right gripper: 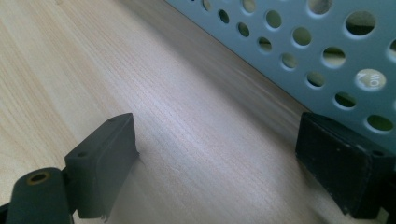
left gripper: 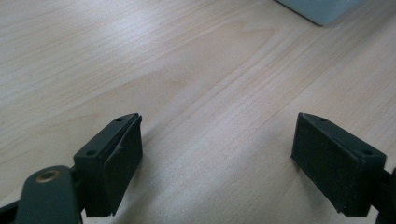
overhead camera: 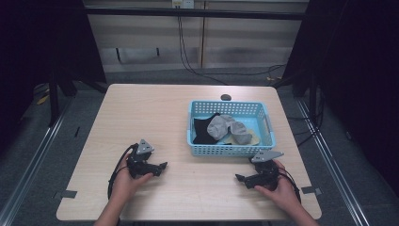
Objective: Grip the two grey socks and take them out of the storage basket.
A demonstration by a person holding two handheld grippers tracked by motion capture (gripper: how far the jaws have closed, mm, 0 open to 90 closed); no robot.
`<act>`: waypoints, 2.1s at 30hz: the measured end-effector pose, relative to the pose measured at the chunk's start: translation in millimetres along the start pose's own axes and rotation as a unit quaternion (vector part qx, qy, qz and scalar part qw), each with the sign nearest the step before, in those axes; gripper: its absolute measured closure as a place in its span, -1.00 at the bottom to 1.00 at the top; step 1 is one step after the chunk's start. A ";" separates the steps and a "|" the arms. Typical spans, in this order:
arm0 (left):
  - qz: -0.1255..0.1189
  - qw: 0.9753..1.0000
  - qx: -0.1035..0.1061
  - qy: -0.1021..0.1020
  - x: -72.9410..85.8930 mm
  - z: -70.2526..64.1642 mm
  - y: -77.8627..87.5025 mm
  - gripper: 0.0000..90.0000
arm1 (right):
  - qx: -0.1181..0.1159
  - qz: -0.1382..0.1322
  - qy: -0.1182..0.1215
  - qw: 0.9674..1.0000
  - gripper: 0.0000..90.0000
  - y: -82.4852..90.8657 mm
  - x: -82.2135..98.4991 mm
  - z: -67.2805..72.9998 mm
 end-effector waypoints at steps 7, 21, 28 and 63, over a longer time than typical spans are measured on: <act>0.004 1.000 -0.001 -0.006 0.0 0.8 0.6 -0.65 | -0.001 0.002 -0.002 1.000 -0.71 -0.1 -0.5 -0.7; 0.005 1.000 0.001 -0.006 0.3 0.3 0.6 -0.66 | -0.043 0.123 0.025 0.991 -0.63 13.3 -12.0 4.3; 0.005 1.000 0.002 -0.006 0.7 -0.1 0.9 -0.66 | -0.063 0.196 0.075 0.976 -0.56 24.0 -23.9 9.6; 0.007 1.000 0.001 -0.007 1.1 -0.3 1.3 -0.67 | 0.010 0.238 0.061 0.969 -0.50 -12.3 -150.2 -75.1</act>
Point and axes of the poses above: each handheld gripper's, and its own axes: y roughly backward along the jaws, x roughly out of its underside, z roughly to its left, the point moved 5 cm from there along -y, roughly forward along the jaws, and after that the axes turned 13 degrees about x, right-handed, at the moved point
